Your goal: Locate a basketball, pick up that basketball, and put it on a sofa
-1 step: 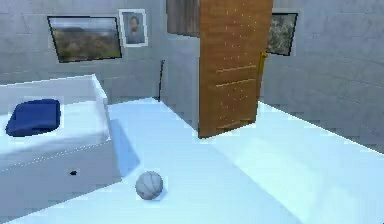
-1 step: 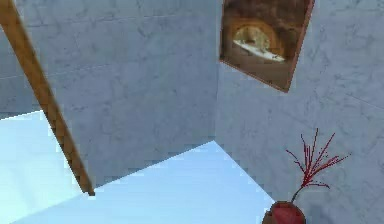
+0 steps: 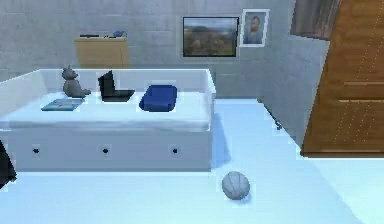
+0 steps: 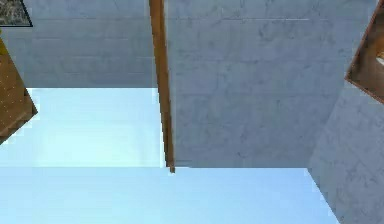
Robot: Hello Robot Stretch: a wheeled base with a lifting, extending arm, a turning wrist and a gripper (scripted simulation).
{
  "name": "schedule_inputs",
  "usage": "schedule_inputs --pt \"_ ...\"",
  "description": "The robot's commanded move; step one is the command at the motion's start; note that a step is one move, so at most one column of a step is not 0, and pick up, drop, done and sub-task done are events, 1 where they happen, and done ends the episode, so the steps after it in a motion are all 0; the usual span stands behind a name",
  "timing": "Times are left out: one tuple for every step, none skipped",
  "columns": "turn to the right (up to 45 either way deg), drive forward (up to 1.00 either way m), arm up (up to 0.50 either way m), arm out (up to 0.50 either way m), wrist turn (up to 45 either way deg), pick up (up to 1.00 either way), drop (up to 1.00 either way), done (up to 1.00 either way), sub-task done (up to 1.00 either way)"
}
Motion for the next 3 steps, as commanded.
schedule_inputs --pt "0.0 0.60 0.00 0.00 0.0 0.00 0.00 0.00 0.00" --pt "-45.0 0.00 0.00 0.00 0.0 0.00 0.00 0.00 0.00" --pt "-15.0 0.00 0.00 0.00 0.0 0.00 0.00 0.00 0.00"
